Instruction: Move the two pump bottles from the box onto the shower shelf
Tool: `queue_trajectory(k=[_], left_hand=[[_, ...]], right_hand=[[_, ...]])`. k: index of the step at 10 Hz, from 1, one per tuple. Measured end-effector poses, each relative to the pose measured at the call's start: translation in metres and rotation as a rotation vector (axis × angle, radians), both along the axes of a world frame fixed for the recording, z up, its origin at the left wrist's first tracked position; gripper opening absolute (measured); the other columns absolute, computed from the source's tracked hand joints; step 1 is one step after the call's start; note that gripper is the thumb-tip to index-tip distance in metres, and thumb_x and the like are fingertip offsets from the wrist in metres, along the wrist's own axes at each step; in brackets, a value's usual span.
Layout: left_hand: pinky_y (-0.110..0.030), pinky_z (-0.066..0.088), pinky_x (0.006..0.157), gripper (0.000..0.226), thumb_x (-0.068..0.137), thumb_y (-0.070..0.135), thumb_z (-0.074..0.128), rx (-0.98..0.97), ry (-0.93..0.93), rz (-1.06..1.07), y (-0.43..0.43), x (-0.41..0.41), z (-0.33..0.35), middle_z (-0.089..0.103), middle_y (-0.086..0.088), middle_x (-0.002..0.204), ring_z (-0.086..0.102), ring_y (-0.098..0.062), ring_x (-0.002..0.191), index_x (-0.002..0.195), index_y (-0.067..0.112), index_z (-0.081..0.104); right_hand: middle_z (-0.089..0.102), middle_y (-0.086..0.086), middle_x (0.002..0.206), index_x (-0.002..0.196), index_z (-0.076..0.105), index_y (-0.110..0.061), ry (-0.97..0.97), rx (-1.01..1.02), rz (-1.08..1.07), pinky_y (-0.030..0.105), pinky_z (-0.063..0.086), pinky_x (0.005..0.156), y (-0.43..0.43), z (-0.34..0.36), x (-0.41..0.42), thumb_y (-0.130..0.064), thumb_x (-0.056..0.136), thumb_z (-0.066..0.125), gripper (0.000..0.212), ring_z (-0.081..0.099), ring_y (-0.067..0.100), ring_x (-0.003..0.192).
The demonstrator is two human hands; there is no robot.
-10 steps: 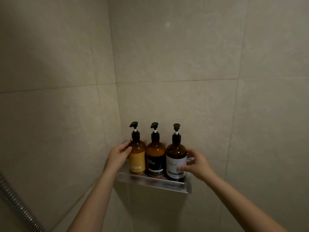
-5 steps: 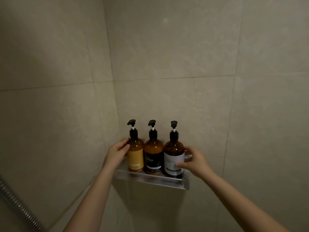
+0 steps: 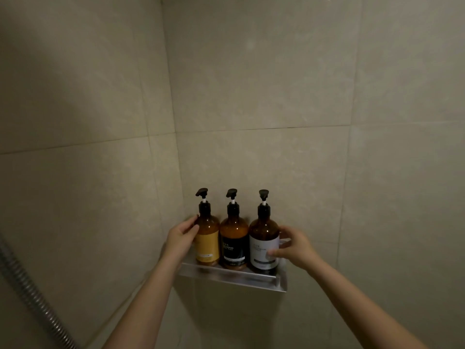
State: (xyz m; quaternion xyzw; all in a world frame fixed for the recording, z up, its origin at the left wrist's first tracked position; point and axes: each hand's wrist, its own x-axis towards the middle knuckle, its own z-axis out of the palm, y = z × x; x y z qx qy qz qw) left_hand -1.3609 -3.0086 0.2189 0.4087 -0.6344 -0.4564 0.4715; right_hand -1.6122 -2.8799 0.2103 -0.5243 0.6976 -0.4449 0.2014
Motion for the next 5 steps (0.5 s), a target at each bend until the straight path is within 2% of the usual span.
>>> queue_trajectory(k=[2, 3, 4, 5], left_hand=[[-0.038, 0.038, 0.105, 0.043, 0.095, 0.011, 0.047, -0.02, -0.034, -0.015, 0.0, -0.001, 0.0, 0.046, -0.008, 0.142, 0.043, -0.024, 0.129, 0.137, 0.011, 0.043], [-0.037, 0.032, 0.11, 0.043, 0.096, 0.011, 0.044, -0.044, -0.079, -0.017, 0.0, 0.0, -0.001, 0.041, -0.007, 0.146, 0.038, -0.022, 0.133, 0.139, 0.012, 0.04], [-0.032, 0.029, 0.107, 0.045, 0.097, 0.015, 0.04, -0.083, -0.086, -0.004, 0.0, 0.002, -0.009, 0.036, -0.003, 0.149, 0.033, -0.019, 0.136, 0.142, 0.017, 0.035], [-0.032, 0.029, 0.104, 0.044, 0.097, 0.026, 0.041, -0.137, -0.108, 0.16, 0.007, 0.007, 0.0, 0.041, -0.002, 0.147, 0.038, -0.019, 0.133, 0.14, 0.021, 0.039]], right_hand=[[0.059, 0.007, 0.119, 0.129, 0.051, -0.014, 0.01, -0.011, -0.014, 0.031, 0.052, 0.08, 0.001, -0.004, 0.001, -0.012, 0.069, 0.081, 0.066, 0.058, 0.017, 0.095], [0.059, 0.007, 0.12, 0.131, 0.048, -0.017, -0.002, 0.013, -0.01, 0.037, 0.054, 0.087, 0.003, -0.007, -0.001, -0.014, 0.069, 0.081, 0.071, 0.059, 0.019, 0.1], [0.054, 0.008, 0.126, 0.139, 0.04, -0.018, 0.025, 0.049, -0.032, 0.03, 0.054, 0.082, 0.01, -0.01, -0.003, -0.019, 0.07, 0.081, 0.081, 0.059, 0.016, 0.098], [0.056, 0.009, 0.126, 0.136, 0.044, -0.015, 0.071, 0.013, -0.081, 0.025, 0.049, 0.079, 0.016, 0.009, -0.014, -0.025, 0.076, 0.076, 0.068, 0.054, 0.013, 0.096]])
